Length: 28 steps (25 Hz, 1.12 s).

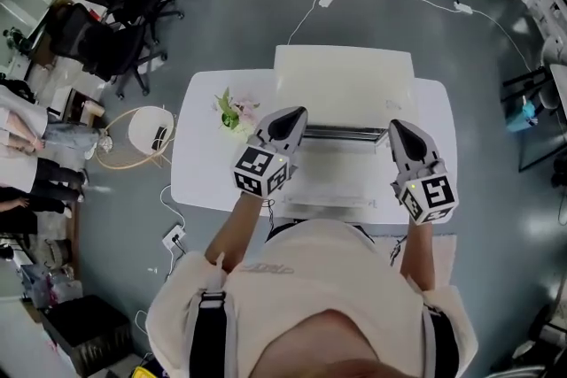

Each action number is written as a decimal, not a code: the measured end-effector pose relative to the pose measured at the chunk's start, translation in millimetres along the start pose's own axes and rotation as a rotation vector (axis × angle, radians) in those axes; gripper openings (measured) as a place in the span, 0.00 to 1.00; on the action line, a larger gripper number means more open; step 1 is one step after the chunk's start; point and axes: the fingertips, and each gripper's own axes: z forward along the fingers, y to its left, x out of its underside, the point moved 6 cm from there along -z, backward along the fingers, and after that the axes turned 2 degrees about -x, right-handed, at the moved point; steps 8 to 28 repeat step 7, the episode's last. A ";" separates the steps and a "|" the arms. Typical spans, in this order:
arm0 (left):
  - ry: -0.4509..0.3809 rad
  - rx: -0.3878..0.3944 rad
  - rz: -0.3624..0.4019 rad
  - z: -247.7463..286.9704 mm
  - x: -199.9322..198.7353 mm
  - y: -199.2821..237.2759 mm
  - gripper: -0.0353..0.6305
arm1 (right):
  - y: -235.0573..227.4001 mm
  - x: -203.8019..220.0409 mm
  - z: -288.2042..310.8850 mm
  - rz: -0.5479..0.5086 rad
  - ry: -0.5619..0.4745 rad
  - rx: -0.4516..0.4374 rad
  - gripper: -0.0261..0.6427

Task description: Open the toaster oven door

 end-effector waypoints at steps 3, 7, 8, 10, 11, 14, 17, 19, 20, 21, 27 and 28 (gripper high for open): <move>0.002 0.000 -0.002 3.4 3.0 0.8 0.08 | -1.7 2.9 2.5 0.000 0.003 -0.010 0.05; 0.008 -0.003 -0.001 10.1 6.3 8.2 0.08 | -6.2 7.1 12.9 0.010 -0.001 -0.017 0.05; 0.008 -0.003 -0.001 10.1 6.3 8.2 0.08 | -6.2 7.1 12.9 0.010 -0.001 -0.017 0.05; 0.008 -0.003 -0.001 10.1 6.3 8.2 0.08 | -6.2 7.1 12.9 0.010 -0.001 -0.017 0.05; 0.008 -0.003 -0.001 10.1 6.3 8.2 0.08 | -6.2 7.1 12.9 0.010 -0.001 -0.017 0.05; 0.008 -0.003 -0.001 10.1 6.3 8.2 0.08 | -6.2 7.1 12.9 0.010 -0.001 -0.017 0.05; 0.008 -0.003 -0.001 10.1 6.3 8.2 0.08 | -6.2 7.1 12.9 0.010 -0.001 -0.017 0.05; 0.008 -0.003 -0.001 10.1 6.3 8.2 0.08 | -6.2 7.1 12.9 0.010 -0.001 -0.017 0.05; 0.008 -0.003 -0.001 10.1 6.3 8.2 0.08 | -6.2 7.1 12.9 0.010 -0.001 -0.017 0.05; 0.008 -0.003 -0.001 10.1 6.3 8.2 0.08 | -6.2 7.1 12.9 0.010 -0.001 -0.017 0.05; 0.008 -0.003 -0.001 10.1 6.3 8.2 0.08 | -6.2 7.1 12.9 0.010 -0.001 -0.017 0.05; 0.008 -0.003 -0.001 10.1 6.3 8.2 0.08 | -6.2 7.1 12.9 0.010 -0.001 -0.017 0.05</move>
